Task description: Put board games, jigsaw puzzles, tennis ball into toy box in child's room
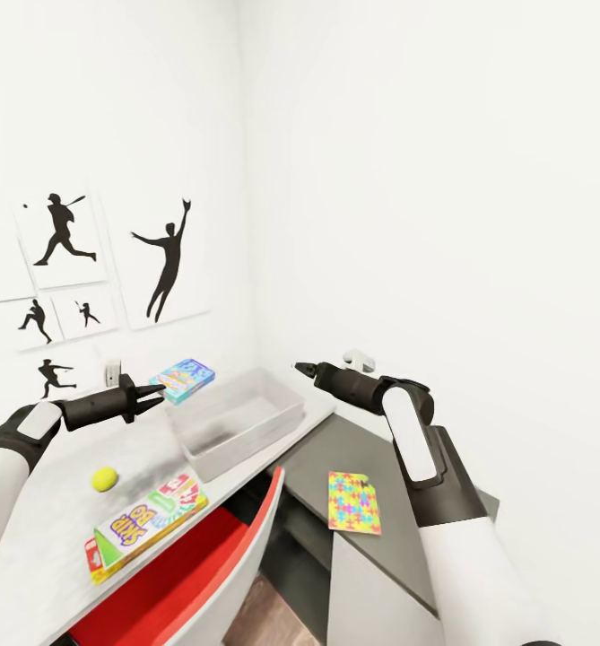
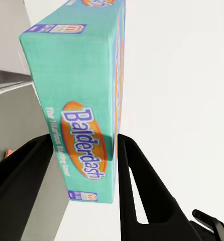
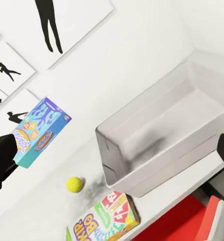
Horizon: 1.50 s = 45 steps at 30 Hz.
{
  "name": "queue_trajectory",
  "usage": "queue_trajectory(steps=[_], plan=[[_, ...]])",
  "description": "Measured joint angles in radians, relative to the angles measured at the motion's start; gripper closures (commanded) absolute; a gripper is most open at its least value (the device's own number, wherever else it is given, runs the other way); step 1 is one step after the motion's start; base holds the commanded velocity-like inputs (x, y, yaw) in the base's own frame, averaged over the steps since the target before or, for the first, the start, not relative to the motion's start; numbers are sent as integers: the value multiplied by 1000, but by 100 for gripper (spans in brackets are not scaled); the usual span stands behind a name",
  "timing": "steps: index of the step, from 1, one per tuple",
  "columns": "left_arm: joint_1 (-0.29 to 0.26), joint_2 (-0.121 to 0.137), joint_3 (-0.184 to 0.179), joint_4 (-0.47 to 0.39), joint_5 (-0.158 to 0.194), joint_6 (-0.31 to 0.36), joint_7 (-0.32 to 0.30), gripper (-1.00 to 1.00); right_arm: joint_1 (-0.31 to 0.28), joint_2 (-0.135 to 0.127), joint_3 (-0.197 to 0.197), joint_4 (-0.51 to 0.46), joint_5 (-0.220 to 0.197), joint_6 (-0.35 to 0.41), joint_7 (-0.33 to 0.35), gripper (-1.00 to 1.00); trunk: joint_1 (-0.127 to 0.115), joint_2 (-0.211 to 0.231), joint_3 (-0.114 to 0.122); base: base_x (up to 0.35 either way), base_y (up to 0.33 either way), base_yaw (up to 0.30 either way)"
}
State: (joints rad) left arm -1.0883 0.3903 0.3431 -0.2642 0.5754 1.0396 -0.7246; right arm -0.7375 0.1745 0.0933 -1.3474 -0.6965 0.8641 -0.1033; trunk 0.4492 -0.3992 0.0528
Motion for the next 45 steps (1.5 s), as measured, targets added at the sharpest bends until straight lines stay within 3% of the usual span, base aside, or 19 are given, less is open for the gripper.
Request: queue_trajectory(steps=[19, 45], plan=[[0, 1, 0, -3, -1, 0, 0, 100, 0, 0, -1, 0, -32, -4, 2, -100, 0, 0, 0, 195, -32, 152], [0, 1, 5, -3, 6, 2, 0, 100, 1, 0, -1, 1, -34, -5, 3, -100, 0, 0, 0, 161, 0, 7]])
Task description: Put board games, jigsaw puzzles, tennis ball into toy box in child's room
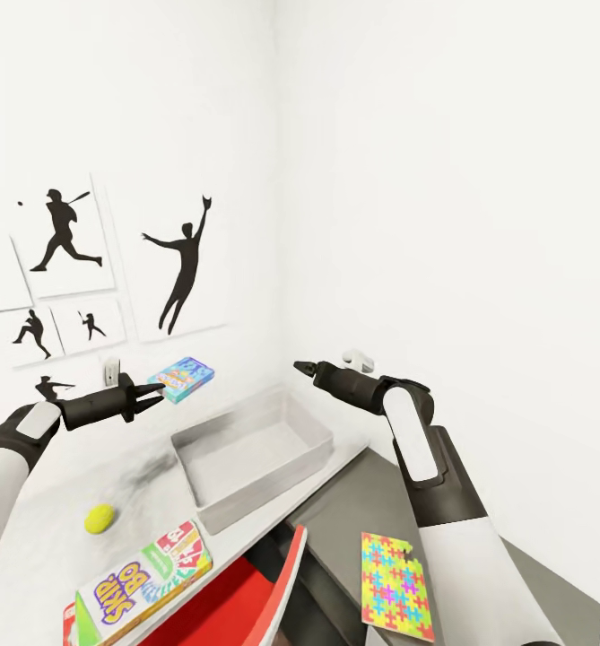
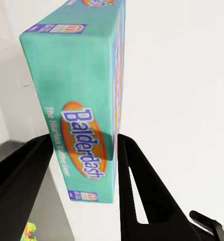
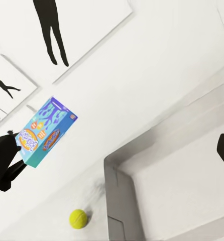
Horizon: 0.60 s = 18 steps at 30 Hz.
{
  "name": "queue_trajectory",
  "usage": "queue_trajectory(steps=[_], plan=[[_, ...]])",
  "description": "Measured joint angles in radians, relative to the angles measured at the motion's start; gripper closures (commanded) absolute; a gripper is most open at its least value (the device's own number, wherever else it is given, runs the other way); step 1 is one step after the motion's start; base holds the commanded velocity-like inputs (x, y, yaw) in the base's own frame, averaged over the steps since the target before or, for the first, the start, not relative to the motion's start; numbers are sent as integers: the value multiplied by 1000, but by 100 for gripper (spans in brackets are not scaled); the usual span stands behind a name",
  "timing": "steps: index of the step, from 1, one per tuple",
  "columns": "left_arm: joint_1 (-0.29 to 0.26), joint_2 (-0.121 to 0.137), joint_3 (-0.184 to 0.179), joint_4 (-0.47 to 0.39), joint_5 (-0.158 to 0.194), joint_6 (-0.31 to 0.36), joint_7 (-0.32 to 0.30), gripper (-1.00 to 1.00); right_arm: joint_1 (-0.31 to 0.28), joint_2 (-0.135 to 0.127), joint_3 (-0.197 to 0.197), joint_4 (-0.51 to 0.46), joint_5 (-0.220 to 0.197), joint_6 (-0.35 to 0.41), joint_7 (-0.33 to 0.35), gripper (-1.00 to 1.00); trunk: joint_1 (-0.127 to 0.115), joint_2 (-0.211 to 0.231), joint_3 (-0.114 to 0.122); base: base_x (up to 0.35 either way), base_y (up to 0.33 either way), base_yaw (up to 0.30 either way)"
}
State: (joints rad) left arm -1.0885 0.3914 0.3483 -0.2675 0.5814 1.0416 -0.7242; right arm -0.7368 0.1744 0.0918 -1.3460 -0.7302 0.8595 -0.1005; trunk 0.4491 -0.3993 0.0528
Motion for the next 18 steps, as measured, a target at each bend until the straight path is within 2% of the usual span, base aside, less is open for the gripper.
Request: queue_trajectory(steps=[6, 18], plan=[[0, 1, 2, -1, 2, 1, -1, 100, 0, 0, 0, 0, 0, 0, 0, -100, 0, 0, 0, 115, 2, 0], [0, 3, 1, -2, 2, 1, -22, 100, 1, 0, 0, 0, -1, 0, 0, -100, 0, 0, 0, 7, 29, 0]])
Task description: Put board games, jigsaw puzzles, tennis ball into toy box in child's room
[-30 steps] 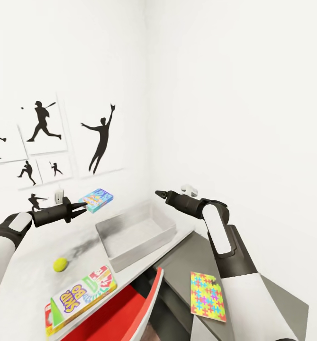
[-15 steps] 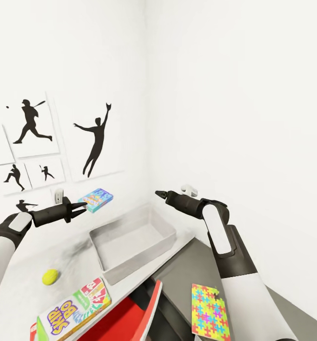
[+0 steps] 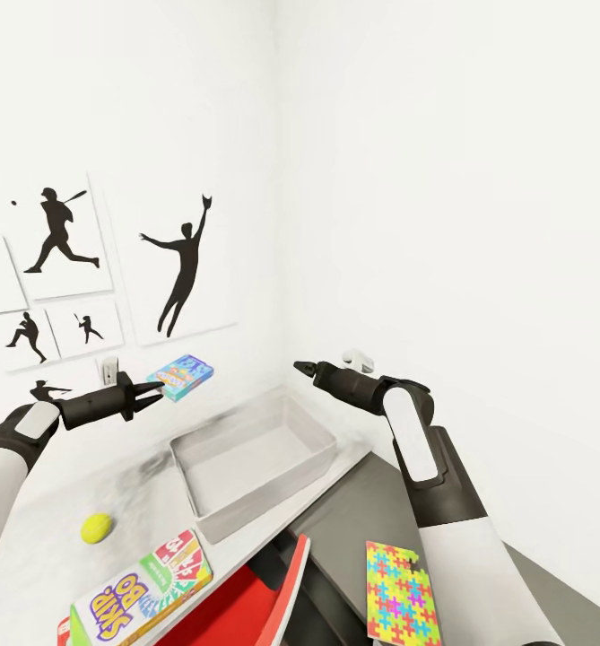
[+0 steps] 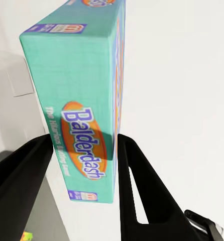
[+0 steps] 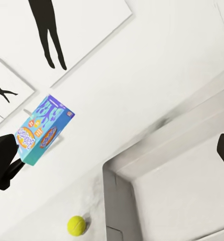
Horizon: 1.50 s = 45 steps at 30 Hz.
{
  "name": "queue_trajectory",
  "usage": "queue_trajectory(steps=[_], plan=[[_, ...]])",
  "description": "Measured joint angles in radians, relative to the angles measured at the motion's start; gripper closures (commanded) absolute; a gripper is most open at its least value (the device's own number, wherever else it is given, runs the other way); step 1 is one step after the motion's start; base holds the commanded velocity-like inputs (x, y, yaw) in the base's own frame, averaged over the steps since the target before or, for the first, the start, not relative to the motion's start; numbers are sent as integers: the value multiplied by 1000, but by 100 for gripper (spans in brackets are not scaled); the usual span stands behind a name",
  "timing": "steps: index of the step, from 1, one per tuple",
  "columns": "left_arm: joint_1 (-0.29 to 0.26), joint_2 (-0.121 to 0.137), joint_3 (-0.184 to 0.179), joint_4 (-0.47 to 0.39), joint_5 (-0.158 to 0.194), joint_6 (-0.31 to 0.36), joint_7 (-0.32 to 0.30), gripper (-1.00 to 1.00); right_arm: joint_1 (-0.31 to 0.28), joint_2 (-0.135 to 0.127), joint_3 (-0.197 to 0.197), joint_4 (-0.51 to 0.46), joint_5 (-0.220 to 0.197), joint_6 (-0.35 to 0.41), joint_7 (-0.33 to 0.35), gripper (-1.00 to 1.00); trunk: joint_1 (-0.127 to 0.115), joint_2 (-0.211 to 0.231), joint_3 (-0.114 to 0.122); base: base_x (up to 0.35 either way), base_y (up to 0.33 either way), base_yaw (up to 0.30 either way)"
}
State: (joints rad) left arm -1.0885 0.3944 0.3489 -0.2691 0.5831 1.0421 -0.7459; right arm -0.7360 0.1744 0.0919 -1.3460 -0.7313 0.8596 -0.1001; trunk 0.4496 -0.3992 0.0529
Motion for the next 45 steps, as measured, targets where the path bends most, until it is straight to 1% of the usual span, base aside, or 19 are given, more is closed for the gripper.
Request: queue_trajectory(steps=[28, 45], plan=[[0, -3, -2, 0, 0, 1, -3, 100, 0, 0, 0, 0, -1, 0, 0, -100, 0, 0, 0, 0, 24, 0], [0, -3, 0, 0, 0, 0, -6, 100, 0, 0, 0, 0, -1, 0, 0, -100, 0, 0, 0, 41, 0, 0]])
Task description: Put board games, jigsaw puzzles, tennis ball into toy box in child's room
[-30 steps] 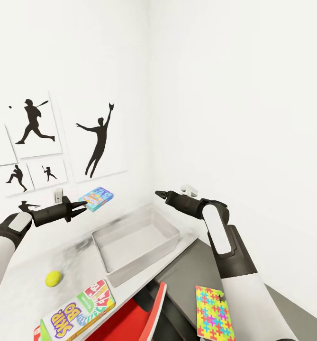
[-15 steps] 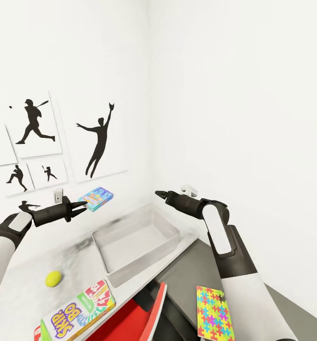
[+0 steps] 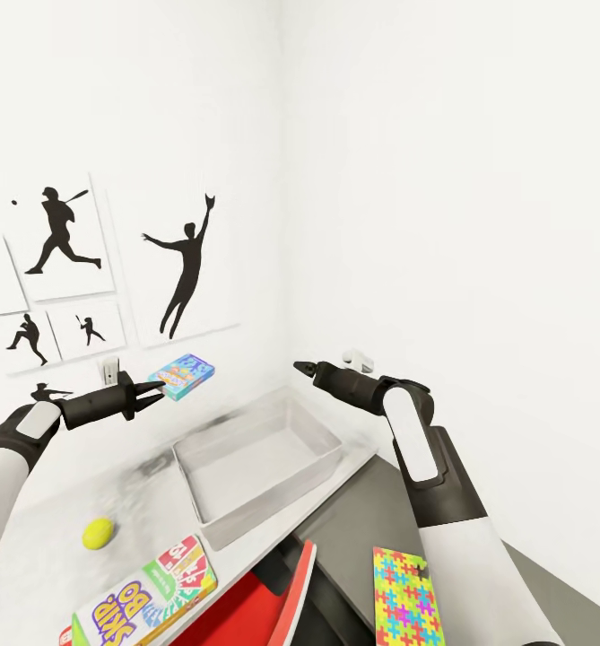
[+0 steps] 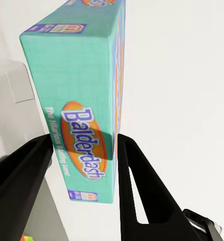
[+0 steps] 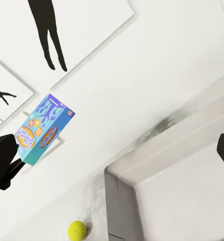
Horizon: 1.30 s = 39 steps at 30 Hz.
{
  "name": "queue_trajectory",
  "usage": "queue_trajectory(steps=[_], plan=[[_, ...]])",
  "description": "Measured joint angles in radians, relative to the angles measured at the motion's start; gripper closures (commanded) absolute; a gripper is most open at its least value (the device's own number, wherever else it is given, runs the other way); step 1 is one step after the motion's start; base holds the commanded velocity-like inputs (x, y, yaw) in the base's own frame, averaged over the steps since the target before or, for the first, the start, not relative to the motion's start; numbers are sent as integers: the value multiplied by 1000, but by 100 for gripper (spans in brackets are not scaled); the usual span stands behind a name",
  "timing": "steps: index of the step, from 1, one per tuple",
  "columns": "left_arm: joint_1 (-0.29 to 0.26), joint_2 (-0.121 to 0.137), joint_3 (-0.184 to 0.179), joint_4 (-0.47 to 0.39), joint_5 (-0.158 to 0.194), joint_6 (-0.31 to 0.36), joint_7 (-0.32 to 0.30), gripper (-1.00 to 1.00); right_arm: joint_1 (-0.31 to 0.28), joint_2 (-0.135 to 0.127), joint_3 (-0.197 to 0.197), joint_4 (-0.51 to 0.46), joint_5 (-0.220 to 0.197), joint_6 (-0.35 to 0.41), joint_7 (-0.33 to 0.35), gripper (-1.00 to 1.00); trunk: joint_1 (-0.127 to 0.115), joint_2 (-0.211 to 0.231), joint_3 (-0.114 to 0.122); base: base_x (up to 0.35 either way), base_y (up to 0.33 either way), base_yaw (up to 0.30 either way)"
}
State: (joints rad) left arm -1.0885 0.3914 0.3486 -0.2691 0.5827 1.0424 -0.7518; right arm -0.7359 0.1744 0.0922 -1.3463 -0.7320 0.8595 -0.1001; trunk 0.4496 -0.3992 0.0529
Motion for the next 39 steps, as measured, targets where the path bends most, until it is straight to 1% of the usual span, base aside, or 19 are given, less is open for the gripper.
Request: queue_trajectory(steps=[2, 7, 16, 22, 25, 29, 34, 35, 37, 39], plan=[[0, 0, 0, 0, 0, 0, 0, 100, 0, 0, 0, 0, 0, 0, 0, -100, 0, 0, 0, 0, 0, 0], [0, 0, 0, 0, 0, 1, 0, 100, 0, 0, 0, -1, -18, 0, 0, -100, 0, 0, 0, 0, 0, 0], [0, 0, -1, 0, 0, 0, -1, 100, 1, 0, 1, -2, -21, -1, 0, -100, 0, 0, 0, 0, 0, 0], [0, -5, -2, 4, -7, -2, 8, 100, 2, 0, 1, -62, -23, 6, -1, -100, 0, 0, 0, 0, 0, 0], [0, -29, -3, 8, -12, -8, 17, 100, 1, 0, 1, -91, -23, 12, -2, -100, 0, 0, 0, 0, 0, 0], [0, -78, -5, 11, -16, -13, 37, 100, -2, 0, 8, -110, -24, 30, -3, -100, 0, 0, 0, 0, 0, 0], [0, -111, -3, 11, -18, -33, 95, 100, -5, 0, 12, -166, -37, 65, -3, -100, 0, 0, 0, 0, 0, 0], [0, -120, -2, 11, -13, -44, 108, 100, -6, 0, 13, -176, -39, 78, -3, -100, 0, 0, 0, 0, 0, 0], [0, -139, -2, 11, -15, -70, 125, 100, -11, 0, 13, -188, -41, 97, -3, -100, 0, 0, 0, 0, 0, 0], [0, -148, -1, 11, -12, -88, 132, 100, -14, 0, 14, -192, -42, 105, -4, -100, 0, 0, 0, 0, 0, 0]])
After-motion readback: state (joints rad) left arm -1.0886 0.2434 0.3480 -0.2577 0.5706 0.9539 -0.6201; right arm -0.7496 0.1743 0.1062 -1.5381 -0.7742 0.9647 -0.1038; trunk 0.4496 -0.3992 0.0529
